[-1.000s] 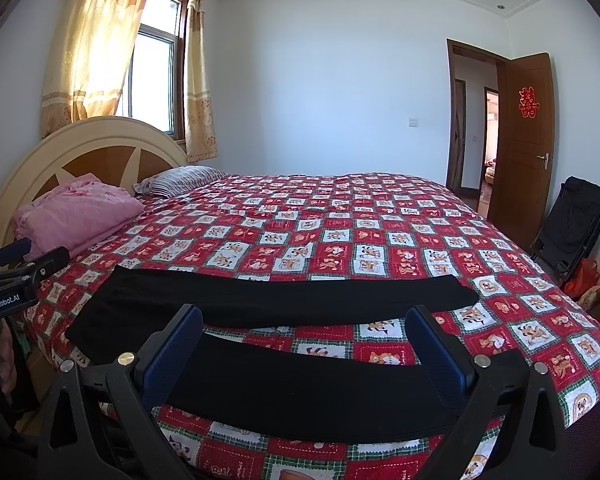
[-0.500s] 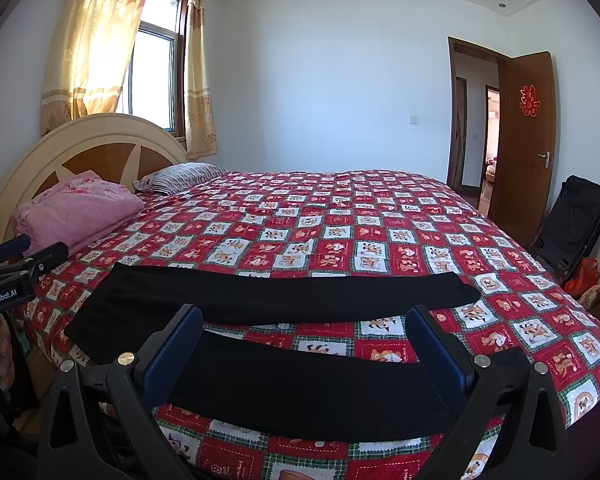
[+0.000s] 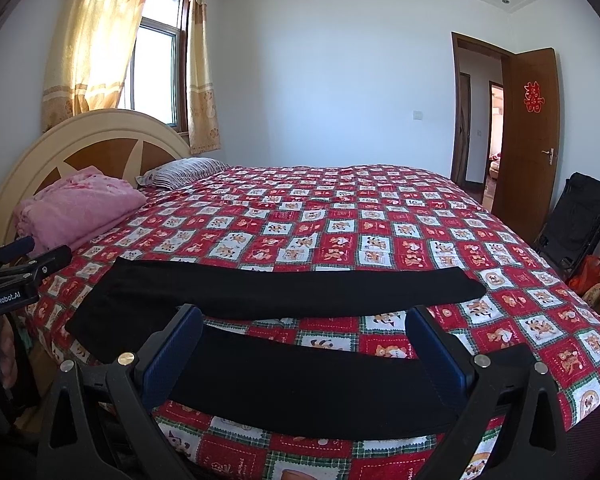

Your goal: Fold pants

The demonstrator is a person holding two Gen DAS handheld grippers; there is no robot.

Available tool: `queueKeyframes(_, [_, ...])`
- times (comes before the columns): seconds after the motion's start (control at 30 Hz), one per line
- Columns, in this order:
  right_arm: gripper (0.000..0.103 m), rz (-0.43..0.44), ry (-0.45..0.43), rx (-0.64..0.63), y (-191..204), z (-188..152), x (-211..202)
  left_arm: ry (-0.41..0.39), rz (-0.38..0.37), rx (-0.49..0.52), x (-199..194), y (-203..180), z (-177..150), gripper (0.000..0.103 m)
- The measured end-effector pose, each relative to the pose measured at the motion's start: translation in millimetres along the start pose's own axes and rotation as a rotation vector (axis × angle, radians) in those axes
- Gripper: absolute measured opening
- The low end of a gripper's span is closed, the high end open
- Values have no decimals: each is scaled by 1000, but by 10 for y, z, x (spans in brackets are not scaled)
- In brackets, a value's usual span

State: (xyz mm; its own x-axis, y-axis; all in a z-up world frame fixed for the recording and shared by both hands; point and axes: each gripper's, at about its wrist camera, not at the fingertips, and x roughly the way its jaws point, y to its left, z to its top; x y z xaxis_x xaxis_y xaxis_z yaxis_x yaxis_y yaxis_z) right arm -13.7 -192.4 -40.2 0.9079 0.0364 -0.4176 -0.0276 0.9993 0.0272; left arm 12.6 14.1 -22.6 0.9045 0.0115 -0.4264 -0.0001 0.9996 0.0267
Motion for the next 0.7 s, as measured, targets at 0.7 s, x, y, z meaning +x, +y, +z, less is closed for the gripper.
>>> queueKeyframes(0.7, [86, 91, 173, -15, -58, -509, 739, 216, 186, -12, 1847, 1577, -187, 100])
